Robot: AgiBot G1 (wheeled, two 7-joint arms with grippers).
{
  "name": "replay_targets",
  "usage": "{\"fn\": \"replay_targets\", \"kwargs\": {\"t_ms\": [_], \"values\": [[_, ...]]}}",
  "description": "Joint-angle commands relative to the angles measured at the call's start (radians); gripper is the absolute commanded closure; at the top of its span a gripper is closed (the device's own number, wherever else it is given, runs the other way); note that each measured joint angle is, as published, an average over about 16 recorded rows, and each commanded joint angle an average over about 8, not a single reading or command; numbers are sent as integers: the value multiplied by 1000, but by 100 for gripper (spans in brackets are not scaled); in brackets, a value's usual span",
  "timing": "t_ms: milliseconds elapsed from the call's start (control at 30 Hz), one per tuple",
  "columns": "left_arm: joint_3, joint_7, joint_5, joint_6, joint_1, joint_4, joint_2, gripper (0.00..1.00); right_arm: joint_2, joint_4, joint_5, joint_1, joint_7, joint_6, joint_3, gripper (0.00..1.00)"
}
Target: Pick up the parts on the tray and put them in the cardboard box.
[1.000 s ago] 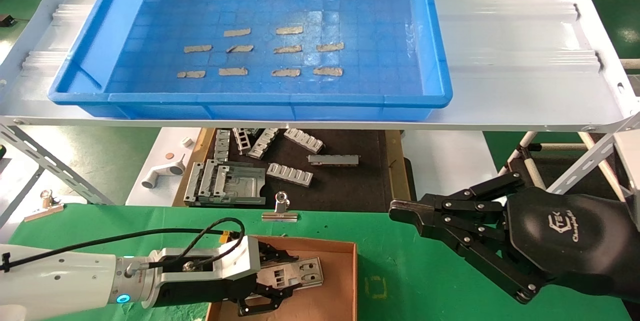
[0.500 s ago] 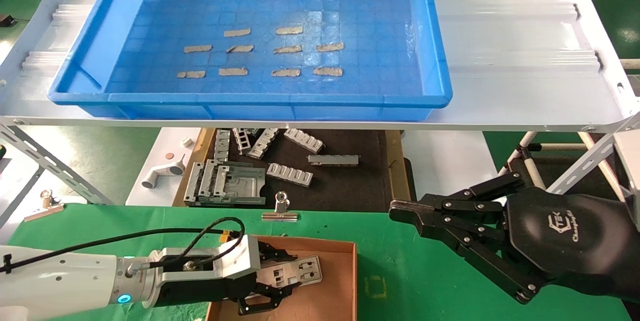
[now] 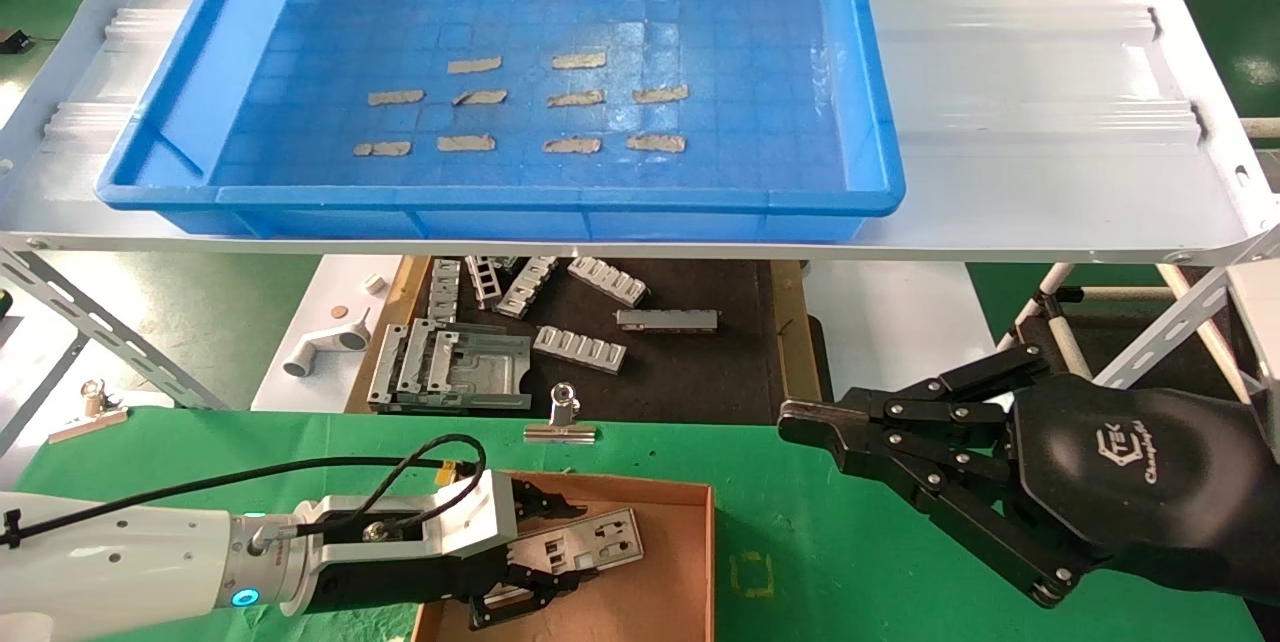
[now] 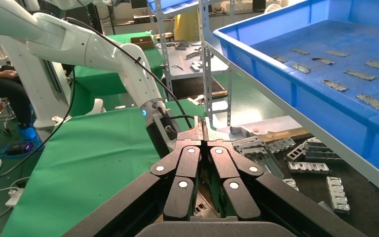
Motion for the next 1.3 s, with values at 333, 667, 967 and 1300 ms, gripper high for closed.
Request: {"fn": "replay_targets", "kwargs": {"t_ms": [333, 667, 967, 1300], "values": [[-12, 2, -10, 3, -10, -5, -17, 0, 0, 0, 0, 0, 0, 0, 0, 0], [-17, -28, -42, 33, -7, -29, -47, 0, 0, 0, 0, 0, 0, 0, 0, 0], [-17, -29, -46, 35, -7, -28, -48, 0, 0, 0, 0, 0, 0, 0, 0, 0], [-18, -25, -41, 33, -6, -28, -45, 0, 0, 0, 0, 0, 0, 0, 0, 0]]}}
